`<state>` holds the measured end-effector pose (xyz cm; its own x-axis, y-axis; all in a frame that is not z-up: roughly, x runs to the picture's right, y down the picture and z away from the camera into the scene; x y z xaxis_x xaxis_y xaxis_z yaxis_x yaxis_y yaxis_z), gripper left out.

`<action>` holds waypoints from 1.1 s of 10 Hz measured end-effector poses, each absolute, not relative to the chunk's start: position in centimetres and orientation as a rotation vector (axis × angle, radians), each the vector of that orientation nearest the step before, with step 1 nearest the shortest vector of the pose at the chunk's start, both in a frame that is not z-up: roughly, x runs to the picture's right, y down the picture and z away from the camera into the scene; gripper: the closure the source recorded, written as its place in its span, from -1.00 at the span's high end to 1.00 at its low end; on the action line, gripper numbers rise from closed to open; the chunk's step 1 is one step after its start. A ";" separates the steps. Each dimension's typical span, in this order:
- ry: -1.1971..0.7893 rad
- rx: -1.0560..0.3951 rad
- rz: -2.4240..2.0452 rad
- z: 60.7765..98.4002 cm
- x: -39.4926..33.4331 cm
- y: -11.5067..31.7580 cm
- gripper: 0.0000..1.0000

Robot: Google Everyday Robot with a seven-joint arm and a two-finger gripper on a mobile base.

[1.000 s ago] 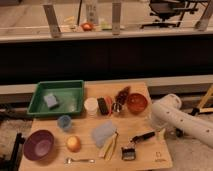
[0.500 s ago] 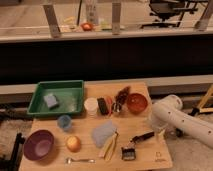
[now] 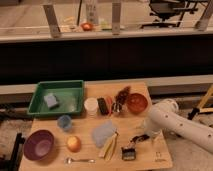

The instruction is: Place brush in paper cup

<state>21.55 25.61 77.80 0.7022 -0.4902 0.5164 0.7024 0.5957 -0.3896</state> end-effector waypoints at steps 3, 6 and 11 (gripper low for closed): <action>-0.424 -0.643 -0.753 78.0 19.4 27.1 0.39; -0.443 -0.657 -0.764 78.7 18.9 28.0 -0.22; -0.453 -0.670 -0.765 79.5 19.0 28.5 -1.00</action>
